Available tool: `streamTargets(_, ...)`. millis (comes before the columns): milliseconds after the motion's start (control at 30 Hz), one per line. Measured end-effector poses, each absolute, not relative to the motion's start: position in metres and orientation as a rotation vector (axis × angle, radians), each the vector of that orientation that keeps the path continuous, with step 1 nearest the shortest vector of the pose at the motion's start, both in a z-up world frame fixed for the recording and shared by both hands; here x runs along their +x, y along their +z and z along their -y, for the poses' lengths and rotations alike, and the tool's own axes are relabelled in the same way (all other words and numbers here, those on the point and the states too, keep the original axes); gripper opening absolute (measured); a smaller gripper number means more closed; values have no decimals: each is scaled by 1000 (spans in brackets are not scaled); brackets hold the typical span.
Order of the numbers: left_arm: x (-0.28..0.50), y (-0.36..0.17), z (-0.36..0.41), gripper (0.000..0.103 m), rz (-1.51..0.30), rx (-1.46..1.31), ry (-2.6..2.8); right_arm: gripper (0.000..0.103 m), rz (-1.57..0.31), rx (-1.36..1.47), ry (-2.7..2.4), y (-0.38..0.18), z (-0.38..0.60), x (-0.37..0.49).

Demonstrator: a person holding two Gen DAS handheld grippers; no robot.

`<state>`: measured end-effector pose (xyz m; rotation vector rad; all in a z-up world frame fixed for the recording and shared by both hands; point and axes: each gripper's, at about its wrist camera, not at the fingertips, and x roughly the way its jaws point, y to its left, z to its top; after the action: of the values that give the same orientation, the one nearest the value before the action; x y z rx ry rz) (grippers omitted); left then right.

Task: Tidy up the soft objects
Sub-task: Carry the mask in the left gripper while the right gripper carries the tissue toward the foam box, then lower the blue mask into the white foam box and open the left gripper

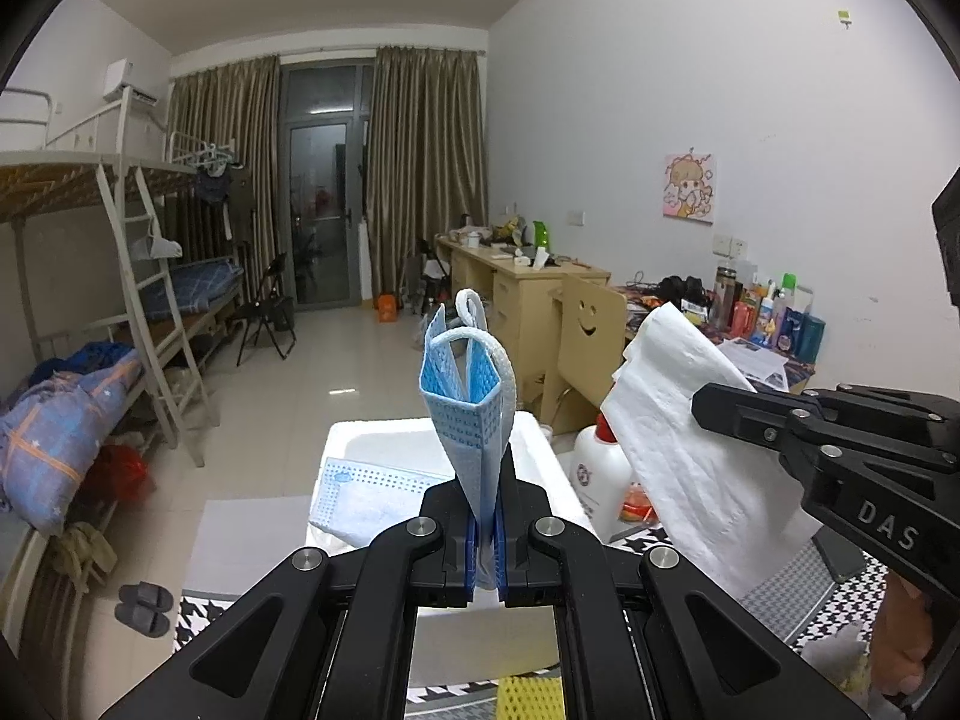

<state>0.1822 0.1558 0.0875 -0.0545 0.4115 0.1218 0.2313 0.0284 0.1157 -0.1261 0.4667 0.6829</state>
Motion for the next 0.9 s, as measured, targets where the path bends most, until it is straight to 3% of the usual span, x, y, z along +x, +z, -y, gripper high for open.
streamTargets(733,240,59,-186,6,-534,-96,106,4,-512,-131,709,114,-55,256)
streamTargets(800,246,53,-186,16,-557,-97,92,4,-516,-129,706,113,-55,259)
streamTargets(833,248,50,-185,37,-568,-92,85,4,-517,-130,706,113,-56,260)
streamTargets(867,250,48,-185,68,-577,-87,87,4,-519,-131,705,113,-56,261)
streamTargets(900,251,46,-184,80,-582,-82,99,4,-520,-132,702,112,-56,261)
